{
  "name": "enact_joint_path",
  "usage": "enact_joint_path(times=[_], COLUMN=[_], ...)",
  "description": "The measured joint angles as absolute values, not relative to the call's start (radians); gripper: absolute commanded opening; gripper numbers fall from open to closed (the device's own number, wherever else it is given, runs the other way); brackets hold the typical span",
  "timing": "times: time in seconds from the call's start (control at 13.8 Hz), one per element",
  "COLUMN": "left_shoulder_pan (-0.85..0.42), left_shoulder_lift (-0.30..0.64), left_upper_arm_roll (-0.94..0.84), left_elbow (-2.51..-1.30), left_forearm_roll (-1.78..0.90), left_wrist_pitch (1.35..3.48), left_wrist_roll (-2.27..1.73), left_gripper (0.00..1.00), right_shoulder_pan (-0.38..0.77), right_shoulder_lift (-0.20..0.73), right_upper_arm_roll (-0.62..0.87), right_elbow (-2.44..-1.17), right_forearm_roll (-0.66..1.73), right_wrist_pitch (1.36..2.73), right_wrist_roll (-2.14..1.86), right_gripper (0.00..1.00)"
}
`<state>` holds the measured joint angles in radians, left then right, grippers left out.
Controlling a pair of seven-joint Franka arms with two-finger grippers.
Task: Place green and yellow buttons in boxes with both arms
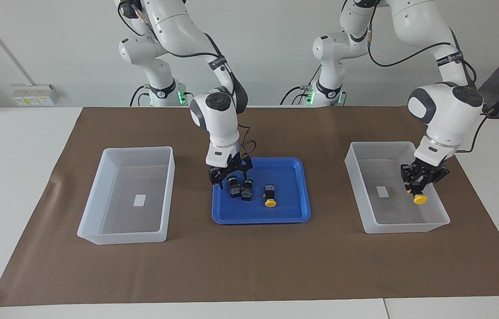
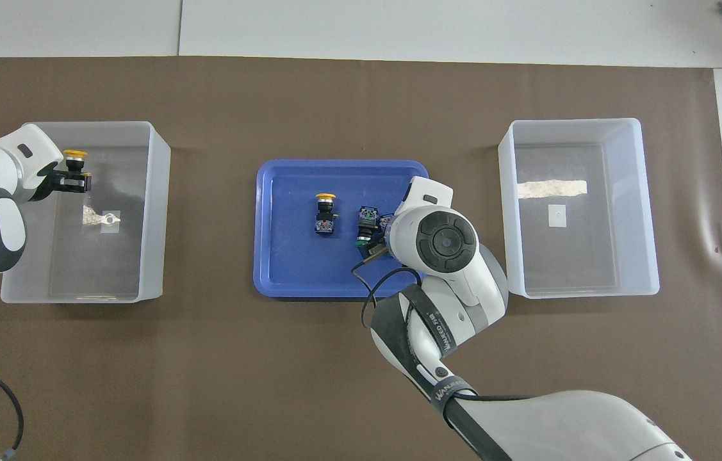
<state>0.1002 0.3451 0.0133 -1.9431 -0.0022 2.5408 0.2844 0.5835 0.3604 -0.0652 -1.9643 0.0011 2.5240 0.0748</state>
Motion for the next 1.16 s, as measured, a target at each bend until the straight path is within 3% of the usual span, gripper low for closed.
enact_joint_path(times=[0.22,0.29,0.36,0.44,0.51,0.65,0.73,0.87,0.95,1.09,1.16], left_shoulder_pan=[0.100,0.100,0.100,0.099,0.099,0.097,0.093,0.081,0.079,0.079,0.079], left_shoulder_lift=[0.366,0.370,0.375,0.380,0.382,0.383,0.383,0.383,0.381,0.365,0.345], left_upper_arm_roll=[0.013,0.012,0.012,0.010,0.009,0.007,0.006,0.004,0.002,0.002,0.002], left_elbow=[-1.928,-1.928,-1.928,-1.928,-1.928,-1.927,-1.925,-1.911,-1.900,-1.886,-1.883], left_forearm_roll=[-0.020,-0.028,-0.033,-0.036,-0.038,-0.038,-0.038,-0.039,-0.039,-0.039,-0.039], left_wrist_pitch=[2.580,2.588,2.595,2.597,2.598,2.599,2.600,2.601,2.601,2.599,2.589], left_wrist_roll=[0.283,0.283,0.283,0.283,0.283,0.283,0.282,0.271,0.266,0.264,0.263], left_gripper=[0.00,0.05,0.25,0.56,0.74,0.82,0.82,0.92,1.00,1.00,1.00], right_shoulder_pan=[0.579,0.579,0.579,0.579,0.579,0.579,0.580,0.583,0.583,0.583,0.583], right_shoulder_lift=[0.359,0.359,0.359,0.359,0.360,0.361,0.363,0.370,0.374,0.380,0.380], right_upper_arm_roll=[-0.069,-0.070,-0.070,-0.070,-0.070,-0.070,-0.070,-0.069,-0.069,-0.067,-0.067], right_elbow=[-1.955,-1.955,-1.957,-1.959,-1.961,-1.967,-1.969,-1.971,-1.972,-1.972,-1.971], right_forearm_roll=[0.001,0.001,0.001,0.001,0.001,0.001,0.001,0.001,0.001,0.001,0.001], right_wrist_pitch=[2.521,2.519,2.519,2.519,2.519,2.519,2.519,2.530,2.536,2.540,2.542], right_wrist_roll=[0.073,0.066,0.056,0.049,0.046,0.034,0.031,0.031,0.031,0.031,0.031], right_gripper=[1.00,1.00,1.00,1.00,0.95,0.84,0.83,0.63,0.47,0.00,0.00])
